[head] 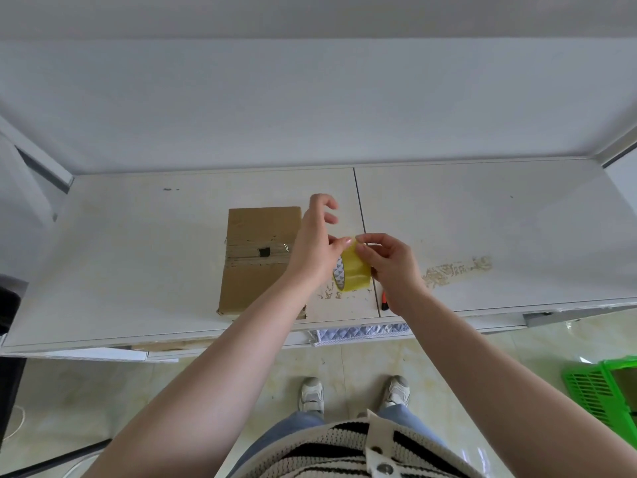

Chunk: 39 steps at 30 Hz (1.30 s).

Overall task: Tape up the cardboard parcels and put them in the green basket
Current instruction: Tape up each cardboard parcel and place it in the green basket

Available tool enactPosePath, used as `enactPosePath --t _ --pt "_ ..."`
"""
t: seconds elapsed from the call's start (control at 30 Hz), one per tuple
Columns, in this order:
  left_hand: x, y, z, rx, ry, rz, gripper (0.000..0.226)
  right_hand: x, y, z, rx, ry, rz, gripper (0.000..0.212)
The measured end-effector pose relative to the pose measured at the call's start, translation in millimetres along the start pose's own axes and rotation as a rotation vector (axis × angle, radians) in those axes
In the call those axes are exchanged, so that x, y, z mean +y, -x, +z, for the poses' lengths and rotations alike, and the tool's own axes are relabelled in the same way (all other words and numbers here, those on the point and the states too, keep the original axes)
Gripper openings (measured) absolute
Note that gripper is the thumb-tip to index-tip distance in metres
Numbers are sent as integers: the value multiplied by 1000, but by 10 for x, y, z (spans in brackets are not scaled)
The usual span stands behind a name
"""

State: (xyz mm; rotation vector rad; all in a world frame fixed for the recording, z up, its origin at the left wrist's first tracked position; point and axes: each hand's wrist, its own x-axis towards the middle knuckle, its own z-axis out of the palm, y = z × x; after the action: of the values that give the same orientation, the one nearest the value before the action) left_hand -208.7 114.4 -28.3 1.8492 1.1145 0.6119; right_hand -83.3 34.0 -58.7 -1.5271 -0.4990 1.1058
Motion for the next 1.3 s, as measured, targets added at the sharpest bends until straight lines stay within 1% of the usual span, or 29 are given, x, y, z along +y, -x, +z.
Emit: enactPosePath --t 0.03,0.13,0.23,0.33,0.47,0.57,0.7,0.77,0.87,1.0,1.03,1.1,1.17,1.2,1.23,1.3 --pt "7 -17 -17 -10 -29 18 36 1 -2 0 -5 -3 8 10" --pt "14 -67 -45 -58 -120 80 20 -18 -17 -5 -4 14 4 11" --pt "17 -78 -24 -64 -128 45 10 -55 -39 -7 19 39 -31 12" --pt "25 -101 11 -31 -99 -11 5 -74 -56 4 48 83 -53 14" --pt "21 -92 38 -7 1 -113 11 -86 -70 24 67 136 -80 13" --pt "-11 -92 49 11 -4 -167 12 -91 -69 22 32 161 -98 11" --pt "-21 -105 74 7 4 -219 11 -95 -50 25 10 158 -110 16" --pt "-18 -98 103 -4 73 -278 13 -127 -63 37 21 177 -116 16" --pt "16 -102 148 -40 245 -423 13 -159 -89 64 54 191 -108 14" --pt "45 -159 195 27 493 -615 11 -170 -98 46 105 170 -154 14" --pt "42 -174 191 51 590 -653 10 -174 -121 16 141 162 -139 18" --pt "18 -198 171 92 802 -688 5 -188 -177 -71 166 199 -9 29" --pt "-10 -210 156 106 929 -695 5 -186 -194 -137 72 203 214 35" --pt "-19 -210 156 105 967 -692 6 -183 -183 -152 25 131 310 33" --pt "-21 -212 158 100 989 -688 6 -180 -173 -165 2 42 368 31" --pt "-14 -231 153 78 1021 -683 8 -168 -177 -198 13 -81 393 26"
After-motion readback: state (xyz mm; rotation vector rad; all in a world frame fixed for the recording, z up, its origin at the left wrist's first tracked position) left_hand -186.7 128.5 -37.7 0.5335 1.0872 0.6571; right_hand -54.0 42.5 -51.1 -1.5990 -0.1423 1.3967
